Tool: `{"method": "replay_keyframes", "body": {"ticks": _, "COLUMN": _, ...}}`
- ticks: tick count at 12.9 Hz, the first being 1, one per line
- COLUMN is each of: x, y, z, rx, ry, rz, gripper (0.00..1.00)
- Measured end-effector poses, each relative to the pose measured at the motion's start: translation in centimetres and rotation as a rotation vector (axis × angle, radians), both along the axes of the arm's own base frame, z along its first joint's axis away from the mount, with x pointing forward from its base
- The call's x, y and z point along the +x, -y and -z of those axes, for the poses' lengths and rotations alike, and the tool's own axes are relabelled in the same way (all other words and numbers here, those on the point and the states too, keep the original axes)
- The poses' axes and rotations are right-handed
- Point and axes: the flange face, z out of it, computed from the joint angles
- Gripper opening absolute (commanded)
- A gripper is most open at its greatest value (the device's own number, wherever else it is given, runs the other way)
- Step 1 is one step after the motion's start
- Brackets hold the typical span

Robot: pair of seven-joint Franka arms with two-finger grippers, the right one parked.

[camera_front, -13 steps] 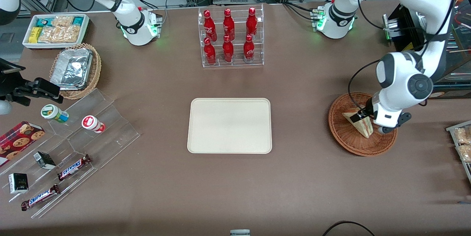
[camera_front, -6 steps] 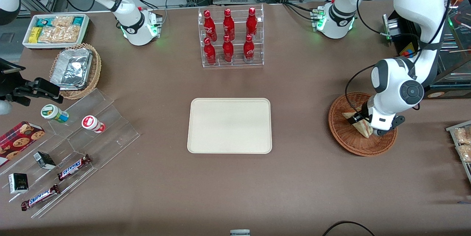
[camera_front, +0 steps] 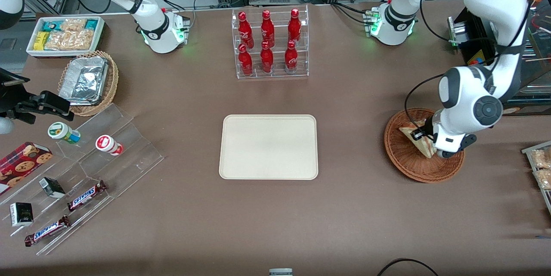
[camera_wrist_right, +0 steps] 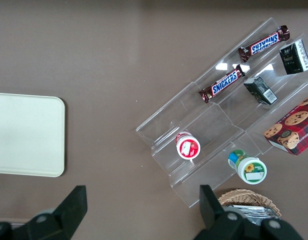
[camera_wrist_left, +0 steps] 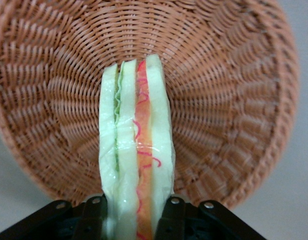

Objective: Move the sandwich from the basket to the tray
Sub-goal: 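Close the left gripper on the wrapped sandwich, then lift the sandwich and carry it over the cream tray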

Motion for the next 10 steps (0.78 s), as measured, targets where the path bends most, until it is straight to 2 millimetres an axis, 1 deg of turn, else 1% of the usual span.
{"method": "replay_keyframes", "body": {"ticks": 1, "x": 0.5, "y": 0.9, "z": -2.2, "rx": -0.002, "ry": -0.002, "rz": 0.017, "gripper": 0.24}}
{"method": "replay_keyframes", "body": {"ticks": 2, "x": 1.1, "y": 2.2, "z": -4.4, "rx": -0.004, "ry": 0.001, "rz": 0.041, "gripper": 0.24}}
{"method": "replay_keyframes", "body": {"ticks": 3, "x": 1.6, "y": 4.1, "z": -6.3, "rx": -0.005, "ry": 0.010, "rz": 0.074, "gripper": 0.24}}
{"method": "replay_keyframes", "body": {"ticks": 4, "x": 1.9, "y": 6.7, "z": -7.6, "rx": -0.007, "ry": 0.026, "rz": 0.114, "gripper": 0.24}}
{"method": "replay_keyframes", "body": {"ticks": 5, "x": 2.0, "y": 9.5, "z": -8.3, "rx": -0.008, "ry": 0.041, "rz": 0.153, "gripper": 0.24}}
{"method": "replay_keyframes", "body": {"ticks": 6, "x": 2.1, "y": 12.0, "z": -8.6, "rx": -0.010, "ry": 0.050, "rz": 0.186, "gripper": 0.24}}
{"method": "replay_keyframes", "body": {"ticks": 8, "x": 2.3, "y": 16.3, "z": -8.2, "rx": -0.014, "ry": 0.057, "rz": 0.254, "gripper": 0.25}}
{"method": "replay_keyframes", "body": {"ticks": 10, "x": 2.1, "y": 22.2, "z": -7.0, "rx": -0.018, "ry": 0.056, "rz": 0.345, "gripper": 0.24}}
